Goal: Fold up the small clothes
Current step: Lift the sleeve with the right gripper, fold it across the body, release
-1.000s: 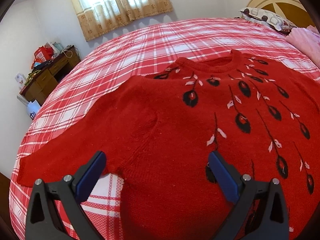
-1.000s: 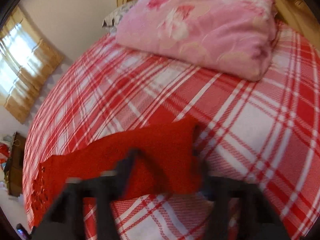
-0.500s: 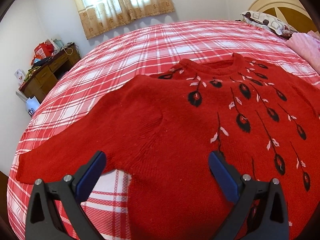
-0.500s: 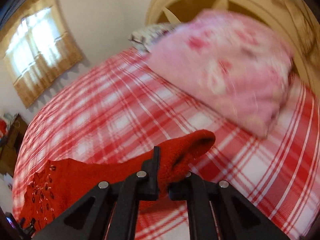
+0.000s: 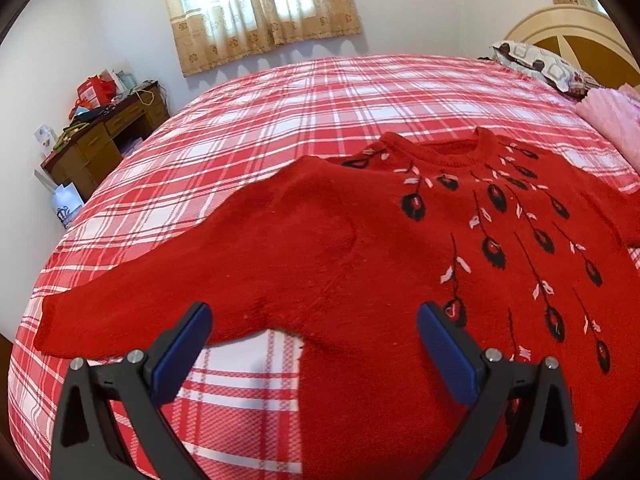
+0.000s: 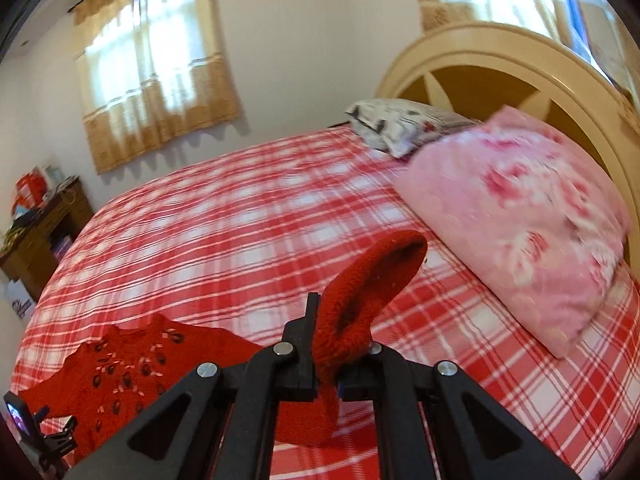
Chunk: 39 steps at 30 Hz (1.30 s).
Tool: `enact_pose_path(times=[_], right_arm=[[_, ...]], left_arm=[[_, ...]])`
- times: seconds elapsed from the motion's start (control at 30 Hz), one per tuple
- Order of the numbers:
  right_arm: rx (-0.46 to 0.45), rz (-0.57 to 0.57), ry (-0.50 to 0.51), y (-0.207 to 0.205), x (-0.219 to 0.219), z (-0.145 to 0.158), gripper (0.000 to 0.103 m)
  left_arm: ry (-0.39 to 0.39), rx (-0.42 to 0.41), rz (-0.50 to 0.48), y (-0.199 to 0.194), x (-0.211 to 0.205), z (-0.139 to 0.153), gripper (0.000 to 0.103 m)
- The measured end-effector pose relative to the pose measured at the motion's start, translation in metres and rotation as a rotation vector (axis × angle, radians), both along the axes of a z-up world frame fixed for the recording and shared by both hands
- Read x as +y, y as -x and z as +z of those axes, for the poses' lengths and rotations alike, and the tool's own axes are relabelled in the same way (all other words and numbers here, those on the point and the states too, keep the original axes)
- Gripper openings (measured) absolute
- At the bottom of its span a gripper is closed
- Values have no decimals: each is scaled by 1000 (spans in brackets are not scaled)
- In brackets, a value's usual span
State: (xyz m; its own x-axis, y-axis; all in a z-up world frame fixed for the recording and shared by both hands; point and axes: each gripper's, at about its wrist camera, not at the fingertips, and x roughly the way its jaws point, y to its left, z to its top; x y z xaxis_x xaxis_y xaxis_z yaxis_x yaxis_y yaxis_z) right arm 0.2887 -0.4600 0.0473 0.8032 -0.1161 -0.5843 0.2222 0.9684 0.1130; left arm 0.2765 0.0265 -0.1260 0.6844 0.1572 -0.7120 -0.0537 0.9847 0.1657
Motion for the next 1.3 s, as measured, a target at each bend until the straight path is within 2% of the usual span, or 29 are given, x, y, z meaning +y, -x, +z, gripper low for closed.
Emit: enact_pose_path(times=[0.33,0.63,0.77,0.87,1.03,1.1,1.13,1.17,1.23,1.3], right_arm=[[-35,199,84,-17,110,27,5],[-29,366,116,-31,204,23,5],[-2,448,100,-40,251,0,5],[26,515,70,-46,291,-32,5],[86,611,20,-56,360,-105,5],[157,685,-62,-60,380,-141,7],[209,708,-56,-59,390,-157,9],[240,719,-39,-56,395,-165,22],[268,759,-2,-40,397,-181,40],[273,779,-10,-28,382,-182,43]], left_arm=[[24,-4,23,6,21,-1,103],[51,-9,42,11,44,-3,103],[62,-7,59,14,55,-5,103],[68,0,72,16,64,-7,103],[55,1,77,23,74,-5,103],[52,-1,77,26,78,-3,103],[53,-4,74,28,80,-1,103],[56,-8,67,29,81,1,103],[55,-7,57,31,82,4,103],[50,-15,38,32,81,7,103]])
